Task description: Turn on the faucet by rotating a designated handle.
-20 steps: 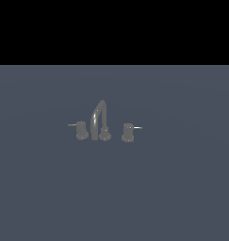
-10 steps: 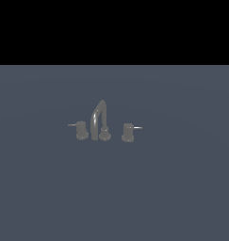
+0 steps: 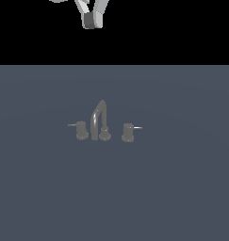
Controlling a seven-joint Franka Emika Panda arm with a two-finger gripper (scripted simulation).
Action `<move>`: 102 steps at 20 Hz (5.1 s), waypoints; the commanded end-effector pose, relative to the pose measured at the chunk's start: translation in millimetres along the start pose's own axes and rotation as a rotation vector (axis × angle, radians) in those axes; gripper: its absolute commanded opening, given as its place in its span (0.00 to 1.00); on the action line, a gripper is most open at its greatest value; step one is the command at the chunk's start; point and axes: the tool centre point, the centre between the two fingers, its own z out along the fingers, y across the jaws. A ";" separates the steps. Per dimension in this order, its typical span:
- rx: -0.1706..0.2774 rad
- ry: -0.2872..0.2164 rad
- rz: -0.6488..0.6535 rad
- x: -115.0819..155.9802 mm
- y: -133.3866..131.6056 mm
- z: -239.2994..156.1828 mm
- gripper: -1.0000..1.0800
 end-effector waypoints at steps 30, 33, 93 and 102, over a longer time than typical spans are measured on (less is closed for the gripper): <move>-0.007 0.017 0.795 166.5 -19.7 200.2 0.00; -0.009 0.020 0.879 184.5 -13.1 220.8 0.00; -0.004 0.034 1.179 171.8 44.8 286.8 0.00; -0.005 0.039 1.199 163.7 34.6 286.0 0.00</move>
